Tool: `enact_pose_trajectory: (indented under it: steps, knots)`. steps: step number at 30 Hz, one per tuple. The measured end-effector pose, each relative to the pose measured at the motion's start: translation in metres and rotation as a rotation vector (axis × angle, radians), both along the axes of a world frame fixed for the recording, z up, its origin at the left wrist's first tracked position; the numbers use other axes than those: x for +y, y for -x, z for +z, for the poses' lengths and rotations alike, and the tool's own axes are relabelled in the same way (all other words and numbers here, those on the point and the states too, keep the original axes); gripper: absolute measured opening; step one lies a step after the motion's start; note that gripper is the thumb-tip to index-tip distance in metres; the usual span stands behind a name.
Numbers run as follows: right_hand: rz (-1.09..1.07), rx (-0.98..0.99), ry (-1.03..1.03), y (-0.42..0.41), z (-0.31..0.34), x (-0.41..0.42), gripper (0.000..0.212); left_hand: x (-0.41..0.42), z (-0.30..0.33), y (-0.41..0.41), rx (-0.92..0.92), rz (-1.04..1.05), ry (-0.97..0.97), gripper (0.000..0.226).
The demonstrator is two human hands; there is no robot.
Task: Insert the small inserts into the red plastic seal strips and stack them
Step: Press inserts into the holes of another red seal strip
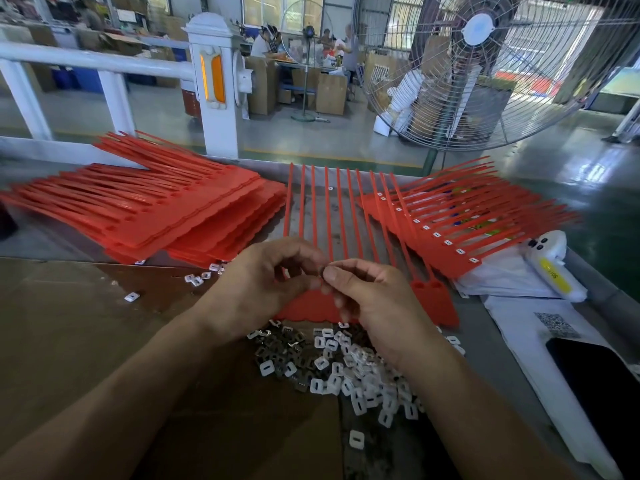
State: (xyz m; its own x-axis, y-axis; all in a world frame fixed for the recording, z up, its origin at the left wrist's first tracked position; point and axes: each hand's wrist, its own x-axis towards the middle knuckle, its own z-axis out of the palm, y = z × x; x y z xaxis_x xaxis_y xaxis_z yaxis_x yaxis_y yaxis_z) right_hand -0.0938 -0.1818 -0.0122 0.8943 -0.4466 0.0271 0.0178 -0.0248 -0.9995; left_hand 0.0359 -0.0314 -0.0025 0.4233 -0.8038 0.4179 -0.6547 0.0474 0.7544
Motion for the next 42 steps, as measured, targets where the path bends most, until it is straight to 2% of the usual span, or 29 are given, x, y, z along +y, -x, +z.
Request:
enact_pose_trajectory:
  steps: [9, 15, 20, 26, 29, 32, 37, 40, 42]
  knots:
    - [0.018, -0.002, -0.120, -0.0019, -0.0025, -0.0008, 0.006, -0.0010, -0.0036, -0.0012, -0.153, 0.054, 0.069, 0.016]
    - [0.032, -0.035, -0.284, -0.0022, 0.0001, -0.0014, 0.019, -0.0021, -0.0030, -0.0005, -0.148, 0.084, 0.123, 0.007]
    - [0.039, -0.061, -0.301, -0.0026, 0.0004, -0.0019, 0.022, -0.0025, -0.0029, 0.0000, -0.045, 0.090, 0.104, 0.005]
    - [0.011, -0.047, -0.115, -0.0015, 0.0001, -0.0022, 0.010, -0.0034, -0.0027, -0.0005, 0.205, 0.000, 0.079, 0.005]
    - [-0.012, -0.047, -0.028, -0.0006, 0.0006, -0.0006, 0.007, -0.0031, -0.0022, -0.0001, 0.228, -0.008, 0.066, 0.006]
    - [-0.022, -0.042, -0.018, -0.0003, 0.0013, 0.0007, 0.007, -0.0037, -0.0048, 0.0003, 0.181, 0.033, 0.055, 0.002]
    - [-0.014, -0.021, -0.102, -0.0007, 0.0035, 0.0023, 0.015, -0.0047, -0.0084, 0.0038, -0.100, 0.140, 0.096, 0.021]
    - [-0.010, -0.013, -0.091, -0.0006, 0.0038, 0.0021, 0.019, -0.0046, -0.0070, 0.0044, -0.240, 0.119, 0.118, 0.018]
    - [-0.010, -0.011, -0.099, -0.0008, 0.0036, 0.0020, 0.020, -0.0046, -0.0066, 0.0036, -0.268, 0.123, 0.115, 0.016]
